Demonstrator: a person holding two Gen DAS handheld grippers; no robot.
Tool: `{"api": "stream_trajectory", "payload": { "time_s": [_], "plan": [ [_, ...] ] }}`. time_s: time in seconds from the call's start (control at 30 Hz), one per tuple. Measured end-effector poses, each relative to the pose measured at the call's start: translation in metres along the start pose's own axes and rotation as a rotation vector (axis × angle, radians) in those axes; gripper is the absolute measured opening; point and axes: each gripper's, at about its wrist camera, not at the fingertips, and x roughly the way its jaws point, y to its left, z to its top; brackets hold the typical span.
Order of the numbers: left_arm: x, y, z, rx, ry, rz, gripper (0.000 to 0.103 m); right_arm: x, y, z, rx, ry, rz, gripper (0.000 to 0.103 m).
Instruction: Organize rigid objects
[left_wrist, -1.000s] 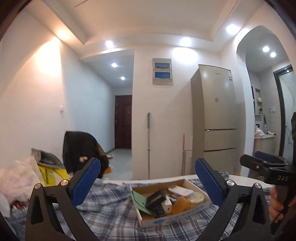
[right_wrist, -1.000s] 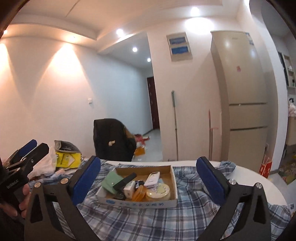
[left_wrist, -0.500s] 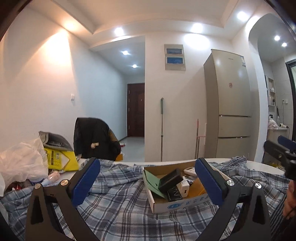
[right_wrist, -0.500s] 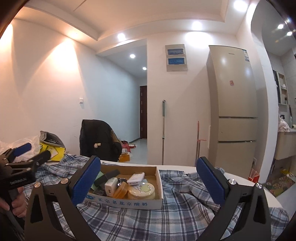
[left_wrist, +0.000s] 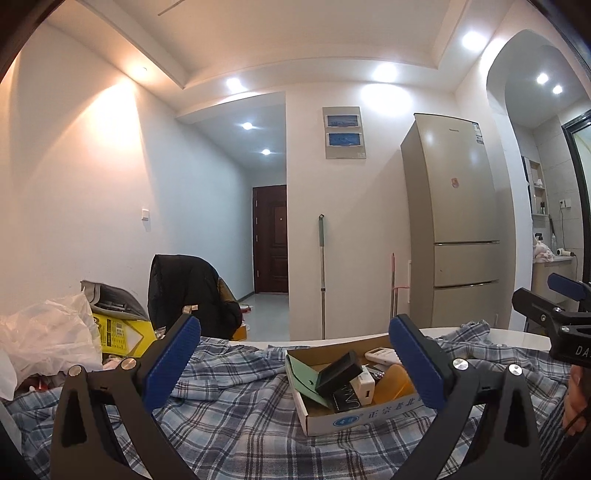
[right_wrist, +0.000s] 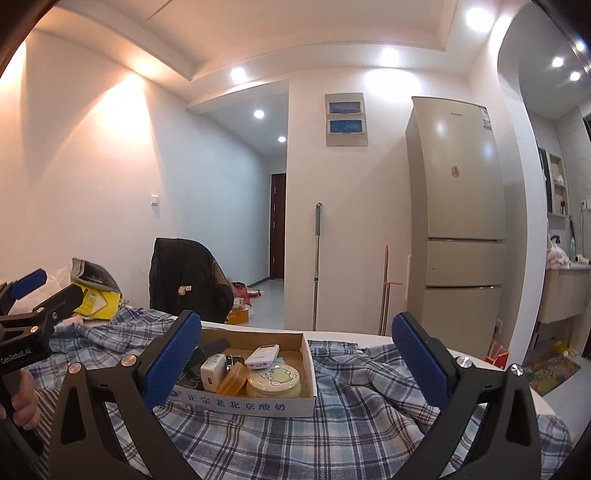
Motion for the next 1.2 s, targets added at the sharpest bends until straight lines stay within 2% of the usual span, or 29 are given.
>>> {"api": "stream_trajectory", "payload": {
  "time_s": [0.23, 1.2],
  "plan": [
    [-0.0037, 0.0009, 0.0013, -0.002, -0.012, 0.027, 0.103, -0.0004, -0.0024, 0.0016, 0.011, -0.003, -0.004, 0.103],
    [-0.0056, -0.0030, 0.0016, 0.023, -0.027, 0.013, 0.103, -0.0015, -0.0023, 0.0009, 0.005, -0.003, 0.002, 0.103]
  ]
}}
